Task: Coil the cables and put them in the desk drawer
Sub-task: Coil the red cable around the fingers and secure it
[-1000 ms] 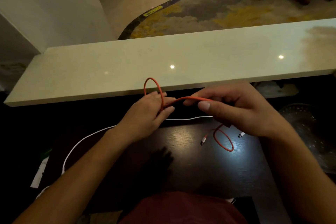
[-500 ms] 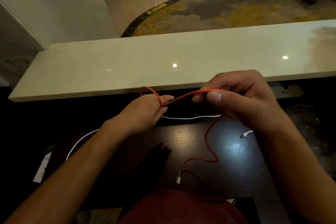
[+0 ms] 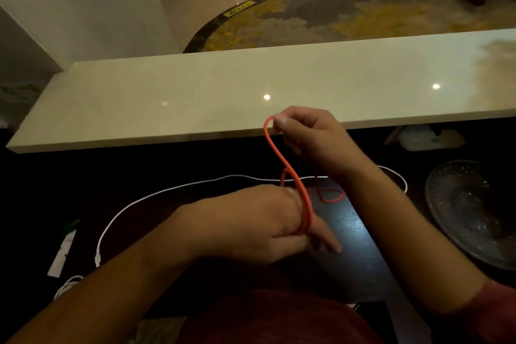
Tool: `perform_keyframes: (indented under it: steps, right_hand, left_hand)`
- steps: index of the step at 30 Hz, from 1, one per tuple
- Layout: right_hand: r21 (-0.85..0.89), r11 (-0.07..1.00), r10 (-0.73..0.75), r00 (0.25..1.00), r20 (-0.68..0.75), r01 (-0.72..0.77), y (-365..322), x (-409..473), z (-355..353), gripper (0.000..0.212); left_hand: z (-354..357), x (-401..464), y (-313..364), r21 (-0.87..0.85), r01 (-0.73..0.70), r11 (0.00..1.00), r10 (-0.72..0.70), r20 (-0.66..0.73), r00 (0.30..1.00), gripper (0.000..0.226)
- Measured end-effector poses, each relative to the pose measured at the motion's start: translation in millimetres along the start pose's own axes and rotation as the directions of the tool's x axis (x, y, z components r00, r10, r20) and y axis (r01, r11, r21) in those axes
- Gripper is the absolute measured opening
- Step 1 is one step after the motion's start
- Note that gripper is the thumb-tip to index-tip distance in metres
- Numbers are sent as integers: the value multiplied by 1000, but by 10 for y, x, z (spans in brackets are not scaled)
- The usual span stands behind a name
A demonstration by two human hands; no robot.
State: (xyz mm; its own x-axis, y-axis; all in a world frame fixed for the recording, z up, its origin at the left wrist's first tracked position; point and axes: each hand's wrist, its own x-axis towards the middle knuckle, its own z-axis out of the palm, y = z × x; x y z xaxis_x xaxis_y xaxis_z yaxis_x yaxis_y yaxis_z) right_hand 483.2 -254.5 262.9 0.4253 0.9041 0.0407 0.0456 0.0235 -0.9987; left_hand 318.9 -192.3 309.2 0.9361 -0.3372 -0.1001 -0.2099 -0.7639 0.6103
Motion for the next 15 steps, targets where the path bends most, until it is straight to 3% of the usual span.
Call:
perform_keyframes:
  steps: [4,9,12,13,15]
  right_hand:
    - [-65,993,105,994,36,-102,341,-8,28,37]
    - [-44,975,219,974,56,-217,516,-63,-36,60]
    - [-91,952,293,956,-9,-292,593,-152,-43,36]
    - [-134,938,320,947,-13,-319,606,-185,-18,39]
    - [-194,931,336,934,119,-310,742,-239,-36,38]
  left_hand:
    - [-34,21,29,72,-70,995,84,-211,974,34]
    - [-58,-19,-60,51,-75,996,88,-340,936,36]
    - [-94,-35,-66,-33,-108,994,83,-447,891,37]
    - [-115,-40,-84,-21,-107,994,84,-480,873,37]
    - [-141,-34,-162,99,-55,994,100,-535,839,36]
